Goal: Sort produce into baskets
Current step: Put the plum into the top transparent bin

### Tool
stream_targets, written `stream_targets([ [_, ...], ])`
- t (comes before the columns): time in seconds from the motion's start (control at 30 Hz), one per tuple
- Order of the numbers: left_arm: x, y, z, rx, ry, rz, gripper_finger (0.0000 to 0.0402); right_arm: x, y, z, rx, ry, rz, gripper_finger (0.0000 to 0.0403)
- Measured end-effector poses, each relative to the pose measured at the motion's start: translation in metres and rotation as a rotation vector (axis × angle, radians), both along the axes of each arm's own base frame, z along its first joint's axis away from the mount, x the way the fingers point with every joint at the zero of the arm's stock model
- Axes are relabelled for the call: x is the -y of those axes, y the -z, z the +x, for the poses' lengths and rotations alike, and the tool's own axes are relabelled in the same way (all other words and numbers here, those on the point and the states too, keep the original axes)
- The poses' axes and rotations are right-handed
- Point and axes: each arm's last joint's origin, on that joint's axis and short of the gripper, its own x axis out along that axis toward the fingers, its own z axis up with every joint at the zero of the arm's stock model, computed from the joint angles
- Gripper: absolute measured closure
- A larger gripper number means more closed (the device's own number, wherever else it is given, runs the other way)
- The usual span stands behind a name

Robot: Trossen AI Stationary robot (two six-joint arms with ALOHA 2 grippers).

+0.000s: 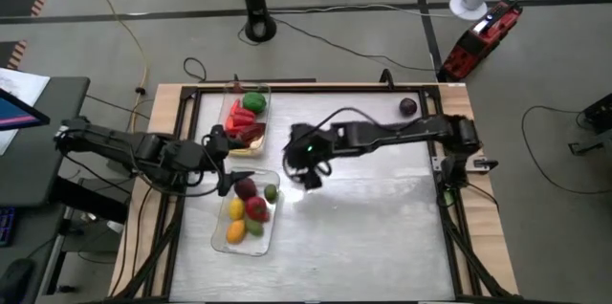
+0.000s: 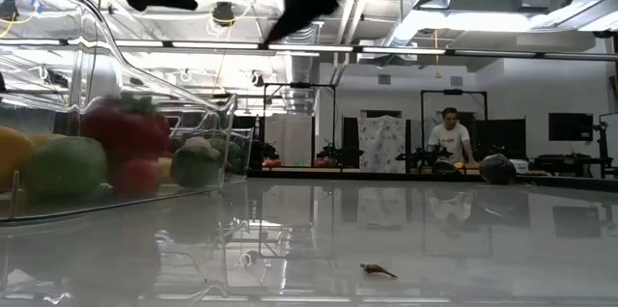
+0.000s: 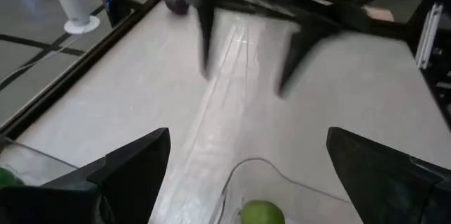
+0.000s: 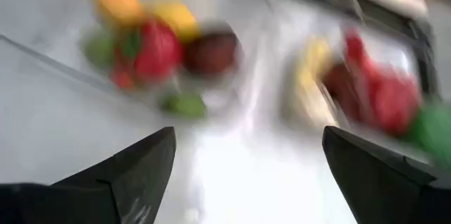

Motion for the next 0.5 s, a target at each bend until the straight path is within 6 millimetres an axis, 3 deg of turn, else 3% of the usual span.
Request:
stream_targets([
  [0.13,0.000,0.009,0.000,-0.020,-0.012,0.012,0.0033,0.027,0.015,-0.036,-0.064,0.122,0.009,0.0019],
  [0.33,0.000,0.012,0.000,-0.026,-0.027,-0.004,0.0033,0.075,0.023,-0.098,-0.091,0.400,-0.126,0.0019],
  [0.5,0.000,0.012,0.000,-0.020,-0.039,-0.026,0.0033,0.123,0.025,-0.147,-0.193,0.697,-0.045,0.0019],
])
